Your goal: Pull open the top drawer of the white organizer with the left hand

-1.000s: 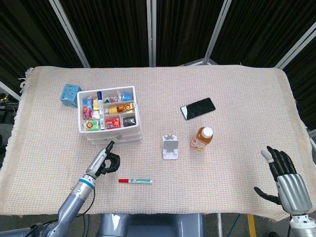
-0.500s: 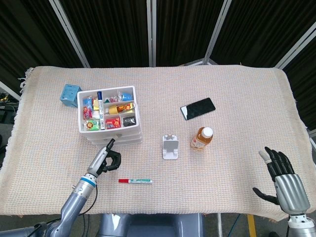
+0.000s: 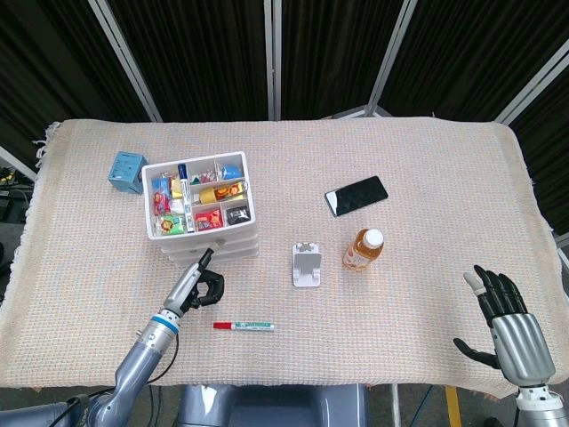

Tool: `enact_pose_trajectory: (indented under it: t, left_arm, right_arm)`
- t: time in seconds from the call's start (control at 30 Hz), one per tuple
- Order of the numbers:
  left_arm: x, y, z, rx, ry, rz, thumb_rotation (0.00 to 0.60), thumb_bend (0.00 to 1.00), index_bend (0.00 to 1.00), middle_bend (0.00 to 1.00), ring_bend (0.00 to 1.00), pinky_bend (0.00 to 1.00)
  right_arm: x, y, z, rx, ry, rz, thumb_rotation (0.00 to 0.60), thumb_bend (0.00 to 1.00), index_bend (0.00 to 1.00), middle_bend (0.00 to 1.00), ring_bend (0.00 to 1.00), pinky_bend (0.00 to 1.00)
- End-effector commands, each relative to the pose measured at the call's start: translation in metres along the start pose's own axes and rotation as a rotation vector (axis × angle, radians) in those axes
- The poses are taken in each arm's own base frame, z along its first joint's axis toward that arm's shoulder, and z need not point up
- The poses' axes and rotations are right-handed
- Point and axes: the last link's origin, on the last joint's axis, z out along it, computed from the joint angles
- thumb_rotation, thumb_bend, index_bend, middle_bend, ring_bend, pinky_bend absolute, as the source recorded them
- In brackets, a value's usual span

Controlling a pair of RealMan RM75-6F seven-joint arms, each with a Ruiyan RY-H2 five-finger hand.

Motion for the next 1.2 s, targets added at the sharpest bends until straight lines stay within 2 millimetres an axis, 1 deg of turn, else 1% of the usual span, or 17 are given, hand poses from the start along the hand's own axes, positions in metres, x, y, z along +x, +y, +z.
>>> enact_pose_trajectory:
  t: [0.03, 0.13, 0.5, 1.2]
  left_arm:
    - [0.0, 0.001, 0.0, 0.0, -0.001, -0.001, 0.6, 0.71, 0.0, 0.81, 0.79, 0.65]
    - [0.001, 0.001, -0.001, -0.004, -0.005, 0.001, 0.6, 0.73, 0.0, 0.81, 0.79, 0.65]
    - [-0.002, 0.003, -0.006, -0.015, -0.031, 0.005, 0.6, 0.73, 0.01, 0.81, 0.79, 0.65]
    - [-0.007, -0.001, -0.03, -0.047, -0.068, 0.024, 0.6, 0.73, 0.01, 0.81, 0.79, 0.65]
  right_arm:
    - [0.0, 0.0, 0.0, 0.001, -0.001, 0.0, 0.6, 0.02, 0.0, 0.0, 0.0, 0.0]
    - [-0.001, -0.001, 0.0, 0.002, -0.002, -0.001, 0.6, 0.02, 0.0, 0.0, 0.0, 0.0]
    - [-0.001, -0.001, 0.0, 0.001, -0.002, -0.002, 0.6, 0.02, 0.0, 0.0, 0.0, 0.0]
    - [-0.001, -0.001, -0.001, 0.002, -0.002, -0.004, 0.6, 0.02, 0.0, 0.0, 0.0, 0.0]
